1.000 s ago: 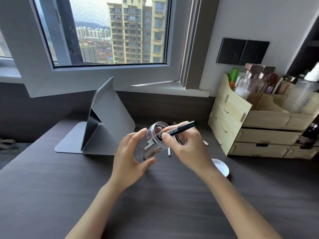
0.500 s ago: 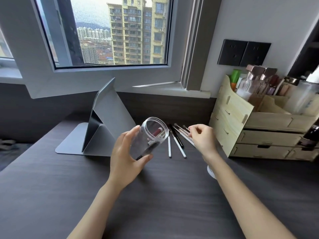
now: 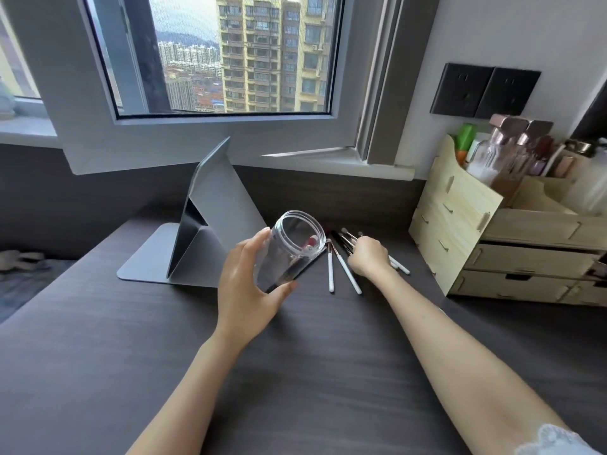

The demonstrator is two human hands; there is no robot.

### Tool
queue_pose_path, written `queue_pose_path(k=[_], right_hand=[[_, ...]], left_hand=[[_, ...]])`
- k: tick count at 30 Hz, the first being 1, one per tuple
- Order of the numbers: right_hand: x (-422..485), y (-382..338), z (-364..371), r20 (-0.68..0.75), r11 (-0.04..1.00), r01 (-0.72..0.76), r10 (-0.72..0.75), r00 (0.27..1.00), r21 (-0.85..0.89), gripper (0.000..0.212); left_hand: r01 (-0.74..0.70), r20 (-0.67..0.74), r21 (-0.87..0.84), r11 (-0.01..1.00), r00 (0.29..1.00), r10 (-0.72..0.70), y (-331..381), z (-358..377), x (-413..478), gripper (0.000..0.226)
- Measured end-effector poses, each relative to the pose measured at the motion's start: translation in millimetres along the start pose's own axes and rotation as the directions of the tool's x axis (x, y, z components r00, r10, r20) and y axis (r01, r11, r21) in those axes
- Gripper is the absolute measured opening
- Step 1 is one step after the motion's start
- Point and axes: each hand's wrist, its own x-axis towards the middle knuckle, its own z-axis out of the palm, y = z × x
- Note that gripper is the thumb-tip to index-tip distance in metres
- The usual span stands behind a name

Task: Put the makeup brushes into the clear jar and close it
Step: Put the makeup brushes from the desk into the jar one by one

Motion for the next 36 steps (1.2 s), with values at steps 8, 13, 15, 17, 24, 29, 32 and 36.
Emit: queue_pose_path(k=[8,13,15,17,24,29,32,36], right_hand=[[-70.2,38.4,-69.0,-0.111,0.556,0.153,-0.108,0.988,0.817,0.019],[-132.5,56.7,-119.3,-0.185,0.605,0.382,-0.362,0.913,0.699,0.022],[-146.6,49.2,-122.6,-0.215,0.649,0.448,-0.409,0.887,0.615,0.02],[-155.0,38.2,-117.2,-0.27,0.648,0.496,-0.422,0.866,0.578,0.022],[-156.0,5.2,-62.4,-0.542,0.646,0.721,-0.524,0.657,0.251,0.02],[-144.8,10.9,-51.9,-0.619,0.54,0.827,-0.6,0.507,0.154,0.027],[-116.4,28.3,-49.6,-0.628,0.652,0.605,-0.245,0.739,0.457,0.031],[-49.0,58.4,-22.4,-0.382,0.956,0.158,-0.054,0.922,0.247,0.022]], left_hand=[[-0.019,0.035,0.008,1.0,0.999,0.019,0.5,-0.8,-0.5,0.084],[-0.128,0.113,0.087,0.988,0.987,0.117,7.7,-3.4,-0.8,0.081],[-0.158,0.143,0.11,0.981,0.979,0.142,9.7,-3.2,-1.2,0.08],[-0.176,0.162,0.125,0.976,0.975,0.155,10.8,-2.5,-1.9,0.08],[-0.221,0.197,0.135,0.966,0.961,0.192,11.8,-2.1,-3.1,0.082],[-0.198,0.189,0.127,0.972,0.967,0.172,10.6,-3.2,-2.6,0.082],[-0.153,0.157,0.102,0.983,0.978,0.136,9.7,-4.5,-1.3,0.082],[-0.087,0.11,0.083,0.993,0.991,0.078,10.1,-4.1,0.1,0.082]])
